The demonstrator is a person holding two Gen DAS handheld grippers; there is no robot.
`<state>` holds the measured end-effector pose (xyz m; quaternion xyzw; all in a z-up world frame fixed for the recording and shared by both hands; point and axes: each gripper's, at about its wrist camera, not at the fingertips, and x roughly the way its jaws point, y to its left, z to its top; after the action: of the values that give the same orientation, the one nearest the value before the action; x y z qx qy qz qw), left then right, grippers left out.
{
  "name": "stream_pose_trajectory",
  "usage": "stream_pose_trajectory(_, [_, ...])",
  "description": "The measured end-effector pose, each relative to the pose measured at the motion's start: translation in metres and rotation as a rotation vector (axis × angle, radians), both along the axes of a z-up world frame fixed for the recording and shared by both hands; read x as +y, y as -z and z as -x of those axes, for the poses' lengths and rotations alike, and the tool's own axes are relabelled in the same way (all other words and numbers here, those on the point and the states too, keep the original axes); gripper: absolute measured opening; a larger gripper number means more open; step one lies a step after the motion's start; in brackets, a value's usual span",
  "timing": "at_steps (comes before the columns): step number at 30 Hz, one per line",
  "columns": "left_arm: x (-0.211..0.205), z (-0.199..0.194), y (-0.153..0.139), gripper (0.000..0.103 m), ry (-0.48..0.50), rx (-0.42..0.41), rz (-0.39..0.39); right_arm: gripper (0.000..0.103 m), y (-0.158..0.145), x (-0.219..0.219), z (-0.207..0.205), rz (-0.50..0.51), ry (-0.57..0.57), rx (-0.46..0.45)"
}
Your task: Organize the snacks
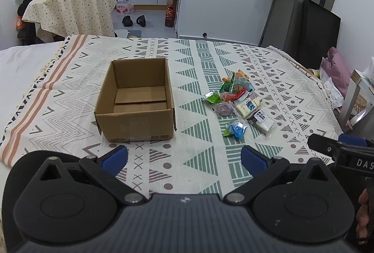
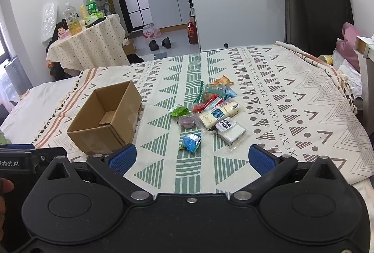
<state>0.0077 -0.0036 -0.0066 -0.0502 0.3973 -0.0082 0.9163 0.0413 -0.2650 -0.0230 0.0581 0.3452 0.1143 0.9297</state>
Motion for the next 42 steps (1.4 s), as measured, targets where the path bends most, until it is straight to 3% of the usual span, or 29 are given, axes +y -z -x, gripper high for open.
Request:
stream_pose_trajectory(25, [-0.033,-0.054,0.028,0.101,0.014,0.046,0.031,0.103,0.035,-0.040,-0.050,-0.045,0.055,0.057])
stream_pose_trajectory(30, [-0.045,-0.066,0.036,0.100,0.029,0.054,0.037,0.095,0.047,-0.050,-0.061,-0.083,0.070,0.092])
stream_pose_trajectory(35, [-0.054,-0.080,0.048,0.094,0.041,0.076,0.055,0.089,0.059,-0.058,-0.074,-0.138,0.074,0.134])
stream_pose_trajectory(42, [-0.071,-0.101,0.063,0.087,0.062,0.105,0.064,0.089,0.074,-0.065,-0.097,-0.176,0.082,0.175])
